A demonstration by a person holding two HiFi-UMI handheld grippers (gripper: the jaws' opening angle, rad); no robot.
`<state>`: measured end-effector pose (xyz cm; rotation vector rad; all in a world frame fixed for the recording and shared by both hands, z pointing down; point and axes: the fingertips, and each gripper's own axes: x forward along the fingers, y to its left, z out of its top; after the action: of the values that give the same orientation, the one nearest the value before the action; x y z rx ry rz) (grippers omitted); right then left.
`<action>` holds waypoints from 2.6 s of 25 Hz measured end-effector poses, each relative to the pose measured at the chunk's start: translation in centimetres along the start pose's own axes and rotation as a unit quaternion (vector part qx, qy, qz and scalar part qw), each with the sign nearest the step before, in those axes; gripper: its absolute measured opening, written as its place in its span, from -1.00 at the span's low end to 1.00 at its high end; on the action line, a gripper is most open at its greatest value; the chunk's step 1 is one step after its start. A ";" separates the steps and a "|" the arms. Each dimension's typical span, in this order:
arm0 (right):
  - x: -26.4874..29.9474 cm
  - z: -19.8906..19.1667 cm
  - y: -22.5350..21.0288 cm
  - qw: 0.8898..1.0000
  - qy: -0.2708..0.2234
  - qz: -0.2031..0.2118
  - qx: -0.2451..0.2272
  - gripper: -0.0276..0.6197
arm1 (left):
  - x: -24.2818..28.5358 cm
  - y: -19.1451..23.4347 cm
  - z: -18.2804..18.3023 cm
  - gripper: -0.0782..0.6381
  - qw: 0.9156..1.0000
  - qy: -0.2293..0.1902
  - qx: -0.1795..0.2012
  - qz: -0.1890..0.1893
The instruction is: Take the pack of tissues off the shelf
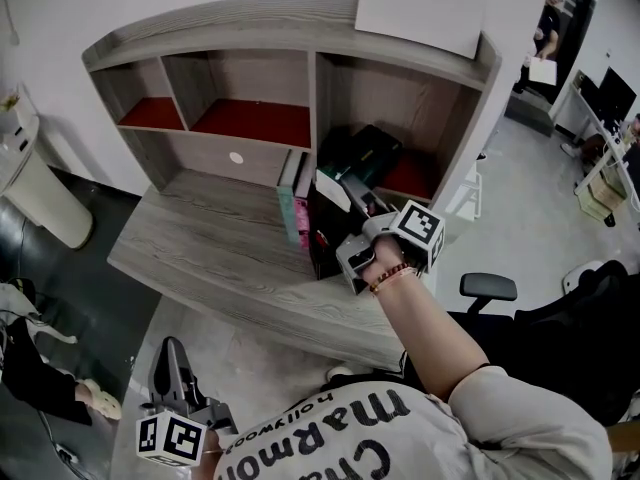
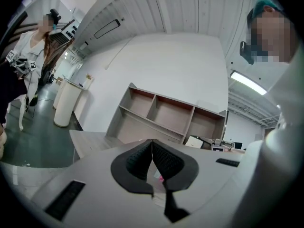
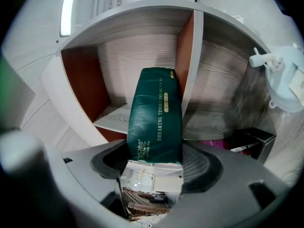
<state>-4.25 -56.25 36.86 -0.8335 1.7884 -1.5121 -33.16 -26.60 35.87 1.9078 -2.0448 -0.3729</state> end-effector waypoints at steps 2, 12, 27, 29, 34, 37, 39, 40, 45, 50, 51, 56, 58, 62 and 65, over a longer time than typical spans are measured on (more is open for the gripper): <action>-0.3 -0.4 0.1 1.000 0.006 -0.005 0.003 0.11 | 0.1 -0.3 0.2 -0.73 1.000 0.001 -0.001 -0.003; -4.1 -2.8 -0.1 0.999 0.037 -0.019 -0.035 0.10 | 0.1 -1.8 -0.3 -0.73 0.999 0.004 0.001 -0.036; -9.3 -6.3 -0.5 0.997 0.072 -0.025 -0.033 0.10 | -0.3 -2.9 -1.8 -0.73 0.995 0.031 -0.004 -0.090; -10.0 -7.0 -0.6 0.996 0.075 -0.031 -0.039 0.10 | -0.7 -2.9 -1.8 -0.73 0.995 0.033 -0.003 -0.097; -11.8 -8.4 -0.8 0.996 0.077 -0.033 -0.044 0.10 | -1.8 -2.5 -1.9 -0.73 0.993 0.040 -0.002 -0.108; -12.9 -9.3 -1.1 0.995 0.076 -0.032 -0.048 0.10 | -2.6 -2.2 -2.3 -0.73 0.992 0.045 -0.001 -0.115; -13.8 -10.2 -1.7 0.995 0.078 -0.036 -0.051 0.10 | -3.2 -1.9 -2.7 -0.73 0.992 0.051 -0.001 -0.118; -14.2 -10.6 -2.1 0.995 0.079 -0.042 -0.052 0.10 | -3.5 -1.7 -2.9 -0.73 0.991 0.054 -0.001 -0.119; -15.7 -12.5 -4.1 0.992 0.089 -0.067 -0.050 0.10 | -3.8 -0.8 -3.8 -0.73 0.991 0.066 -0.006 -0.119; -16.8 -14.0 -5.3 0.990 0.104 -0.081 -0.051 0.10 | -2.9 -1.4 -4.8 -0.73 0.988 0.079 -0.011 -0.136; -17.0 -14.3 -5.3 0.990 0.107 -0.080 -0.051 0.10 | -2.6 -1.8 -4.9 -0.73 0.987 0.081 -0.011 -0.141; -17.6 -15.4 -5.4 0.989 0.114 -0.077 -0.059 0.10 | -1.1 -3.5 -5.4 -0.73 0.982 0.085 -0.005 -0.169; -18.1 -15.8 -5.3 0.987 0.118 -0.077 -0.075 0.10 | -0.7 -4.2 -5.5 -0.73 0.981 0.084 -0.004 -0.176; -19.0 -16.1 -4.4 0.984 0.112 -0.067 -0.125 0.10 | -0.8 -5.9 -5.8 -0.73 0.978 0.083 -0.001 -0.193; -19.8 -15.7 -3.6 0.983 0.084 -0.057 -0.153 0.09 | -1.3 -7.0 -6.2 -0.73 0.976 0.087 0.003 -0.199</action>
<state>-4.90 -31.73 43.85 -0.9943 2.1688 -1.4338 -24.23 -25.66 38.68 2.2654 -1.5517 -0.2789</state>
